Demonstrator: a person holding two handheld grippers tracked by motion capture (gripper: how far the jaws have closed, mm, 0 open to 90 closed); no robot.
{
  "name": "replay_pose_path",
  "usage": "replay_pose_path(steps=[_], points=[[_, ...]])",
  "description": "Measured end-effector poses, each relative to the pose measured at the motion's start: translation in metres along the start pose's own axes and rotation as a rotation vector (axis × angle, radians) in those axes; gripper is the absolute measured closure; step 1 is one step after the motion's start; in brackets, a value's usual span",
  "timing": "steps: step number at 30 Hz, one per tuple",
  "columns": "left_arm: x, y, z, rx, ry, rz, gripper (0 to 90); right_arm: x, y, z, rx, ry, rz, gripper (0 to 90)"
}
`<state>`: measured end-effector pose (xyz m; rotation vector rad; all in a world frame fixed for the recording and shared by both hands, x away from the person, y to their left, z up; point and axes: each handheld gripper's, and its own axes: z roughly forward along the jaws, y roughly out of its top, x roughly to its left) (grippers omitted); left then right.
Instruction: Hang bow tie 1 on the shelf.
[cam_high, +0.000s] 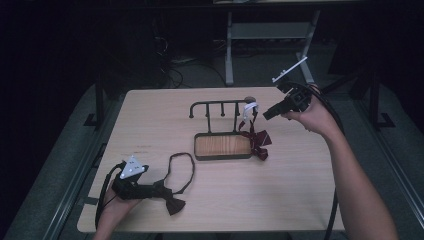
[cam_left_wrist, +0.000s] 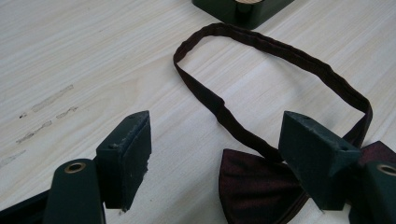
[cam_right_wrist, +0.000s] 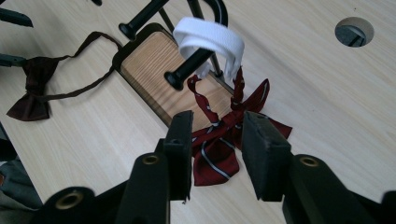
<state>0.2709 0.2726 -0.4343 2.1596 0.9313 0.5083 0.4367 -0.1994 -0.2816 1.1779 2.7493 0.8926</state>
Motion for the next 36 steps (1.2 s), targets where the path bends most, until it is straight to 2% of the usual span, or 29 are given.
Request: replay_pose_path(steps=[5, 28, 36], points=[[0.0, 0.0, 0.002, 0.009, -0.007, 0.0, 25.9, 0.001, -0.012, 0.0, -0.019, 0.017, 0.007, 57.6], [-0.001, 0.0, 0.002, 0.012, 0.01, 0.009, 25.9, -0.002, -0.043, 0.017, -0.017, 0.05, 0.037, 53.2], [-0.002, 0.0, 0.001, 0.01, 0.011, 0.012, 25.9, 0.001, -0.055, 0.023, -0.019, 0.055, 0.041, 51.0]])
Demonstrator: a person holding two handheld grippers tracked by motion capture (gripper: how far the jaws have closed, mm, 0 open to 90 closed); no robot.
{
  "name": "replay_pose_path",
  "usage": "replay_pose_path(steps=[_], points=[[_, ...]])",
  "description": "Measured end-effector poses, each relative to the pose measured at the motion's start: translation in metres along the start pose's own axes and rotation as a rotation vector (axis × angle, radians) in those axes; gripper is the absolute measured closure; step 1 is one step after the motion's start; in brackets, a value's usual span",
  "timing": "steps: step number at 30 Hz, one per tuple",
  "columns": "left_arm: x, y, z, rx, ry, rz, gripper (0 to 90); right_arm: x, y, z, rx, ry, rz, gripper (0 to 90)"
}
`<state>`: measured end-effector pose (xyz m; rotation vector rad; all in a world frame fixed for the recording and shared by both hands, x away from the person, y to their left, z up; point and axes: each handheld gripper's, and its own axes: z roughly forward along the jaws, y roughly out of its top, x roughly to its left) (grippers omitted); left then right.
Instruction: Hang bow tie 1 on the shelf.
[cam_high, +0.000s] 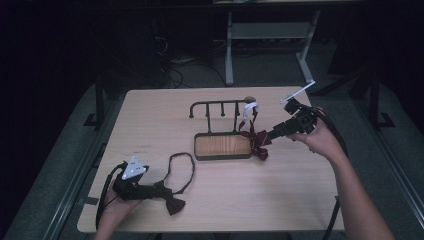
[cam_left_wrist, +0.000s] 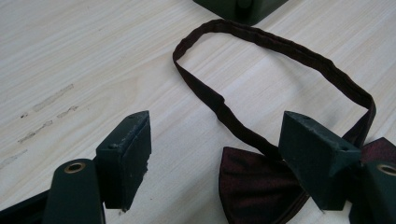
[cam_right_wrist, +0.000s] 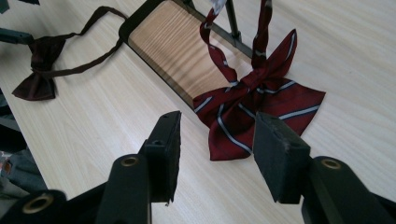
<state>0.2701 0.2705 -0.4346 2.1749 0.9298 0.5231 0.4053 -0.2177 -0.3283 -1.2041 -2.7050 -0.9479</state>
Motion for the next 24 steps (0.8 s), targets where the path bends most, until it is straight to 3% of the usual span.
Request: replay_pose_path(steps=[24], points=[[-0.001, 0.0, 0.001, 0.0, -0.006, -0.003, 25.8, 0.004, -0.033, 0.013, -0.019, 0.021, 0.013, 48.3]])
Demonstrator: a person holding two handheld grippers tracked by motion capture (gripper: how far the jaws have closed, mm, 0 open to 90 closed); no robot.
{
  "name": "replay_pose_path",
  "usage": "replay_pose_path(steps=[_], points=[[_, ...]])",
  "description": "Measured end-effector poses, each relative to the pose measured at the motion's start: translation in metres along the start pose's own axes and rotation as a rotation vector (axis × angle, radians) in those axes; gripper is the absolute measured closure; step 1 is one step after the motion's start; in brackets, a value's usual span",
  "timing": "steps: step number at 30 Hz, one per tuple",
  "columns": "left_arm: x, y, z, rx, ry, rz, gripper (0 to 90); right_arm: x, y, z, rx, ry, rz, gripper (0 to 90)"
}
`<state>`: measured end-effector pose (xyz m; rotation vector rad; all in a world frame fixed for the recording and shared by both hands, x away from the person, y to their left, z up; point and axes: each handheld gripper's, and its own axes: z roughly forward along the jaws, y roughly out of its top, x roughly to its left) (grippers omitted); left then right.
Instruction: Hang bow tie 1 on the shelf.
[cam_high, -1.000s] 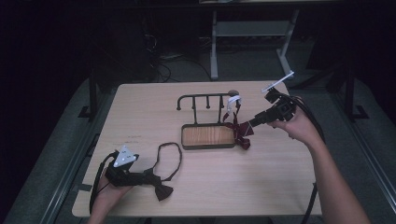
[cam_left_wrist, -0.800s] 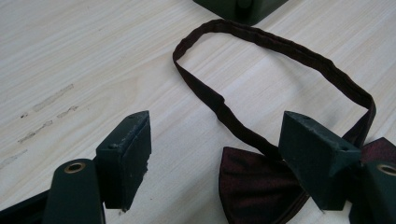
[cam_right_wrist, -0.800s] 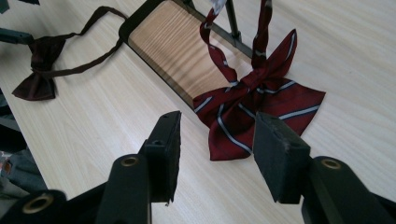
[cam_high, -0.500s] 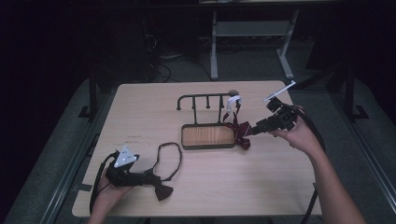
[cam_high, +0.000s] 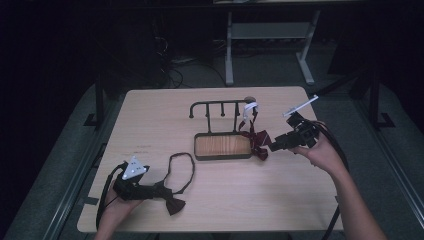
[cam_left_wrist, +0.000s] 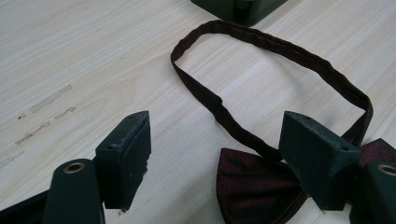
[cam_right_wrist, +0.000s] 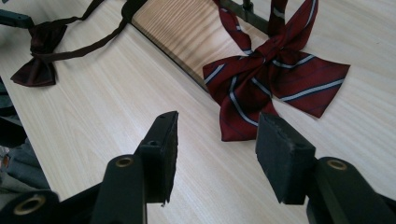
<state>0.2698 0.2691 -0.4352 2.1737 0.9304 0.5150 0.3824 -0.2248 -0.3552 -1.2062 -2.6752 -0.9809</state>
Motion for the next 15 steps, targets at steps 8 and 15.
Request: replay_pose_path(steps=[8, 15], points=[[0.0, 0.0, 0.0, 0.0, 0.0, 0.0, 25.7, 0.003, -0.009, 0.002, -0.011, 0.008, 0.0, 47.5], [-0.001, 0.0, 0.001, 0.001, 0.0, 0.002, 25.7, 0.005, -0.018, 0.003, -0.017, 0.015, 0.002, 45.6]])
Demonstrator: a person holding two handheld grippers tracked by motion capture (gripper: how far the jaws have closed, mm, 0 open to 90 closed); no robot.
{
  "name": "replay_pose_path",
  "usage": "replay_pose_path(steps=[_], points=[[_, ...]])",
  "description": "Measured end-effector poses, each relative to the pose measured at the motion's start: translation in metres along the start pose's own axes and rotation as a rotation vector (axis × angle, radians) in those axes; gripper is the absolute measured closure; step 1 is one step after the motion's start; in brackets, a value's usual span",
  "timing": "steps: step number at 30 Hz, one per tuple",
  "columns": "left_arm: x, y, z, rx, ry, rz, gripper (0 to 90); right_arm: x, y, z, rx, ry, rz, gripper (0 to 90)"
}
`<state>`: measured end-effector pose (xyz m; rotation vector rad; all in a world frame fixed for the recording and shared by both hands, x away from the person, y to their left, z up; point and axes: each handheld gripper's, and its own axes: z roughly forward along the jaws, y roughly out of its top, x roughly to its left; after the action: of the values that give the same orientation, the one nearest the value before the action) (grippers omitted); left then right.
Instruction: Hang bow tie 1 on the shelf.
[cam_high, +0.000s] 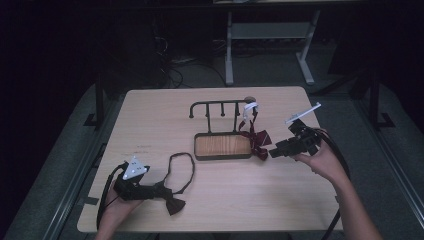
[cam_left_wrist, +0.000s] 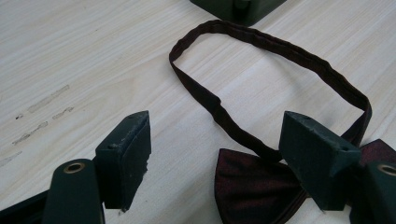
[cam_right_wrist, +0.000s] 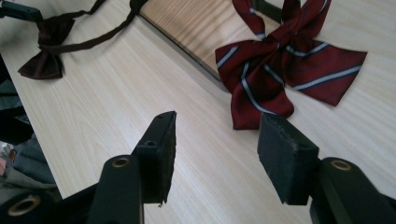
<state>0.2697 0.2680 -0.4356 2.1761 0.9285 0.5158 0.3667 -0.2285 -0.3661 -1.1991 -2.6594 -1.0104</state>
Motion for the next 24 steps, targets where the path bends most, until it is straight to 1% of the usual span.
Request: replay_pose_path(steps=[1, 2, 3, 4, 10, 12, 14, 17, 24], points=[[0.0, 0.0, 0.0, 0.0, -0.001, -0.002, 25.7, 0.0, -0.001, 0.0, 0.009, -0.007, 0.0, 45.5], [0.0, 0.0, 0.0, 0.001, -0.002, -0.003, 25.7, 0.001, -0.002, 0.0, 0.004, -0.008, -0.004, 45.6], [0.0, 0.0, 0.001, 0.001, -0.001, -0.003, 25.7, 0.001, -0.004, 0.0, -0.001, 0.002, 0.004, 45.6], [0.0, 0.0, 0.001, 0.001, -0.001, -0.004, 25.6, 0.0, -0.005, 0.001, -0.002, 0.006, 0.002, 45.5], [0.0, 0.0, 0.0, 0.001, 0.002, -0.005, 25.6, 0.001, -0.013, 0.003, -0.001, 0.008, 0.009, 45.0], [0.0, 0.0, 0.0, -0.002, -0.002, -0.009, 25.6, 0.001, -0.015, 0.004, -0.006, 0.013, 0.008, 45.1], [0.0, 0.0, -0.001, -0.009, -0.004, -0.015, 25.6, 0.001, -0.018, 0.004, -0.003, 0.007, 0.011, 45.1], [0.0, 0.0, -0.001, -0.004, -0.005, -0.017, 25.4, 0.0, -0.022, 0.006, -0.005, 0.014, 0.016, 45.0], [0.0, 0.001, -0.001, -0.012, -0.01, -0.022, 25.3, 0.0, -0.032, 0.01, -0.003, 0.018, 0.02, 44.9]])
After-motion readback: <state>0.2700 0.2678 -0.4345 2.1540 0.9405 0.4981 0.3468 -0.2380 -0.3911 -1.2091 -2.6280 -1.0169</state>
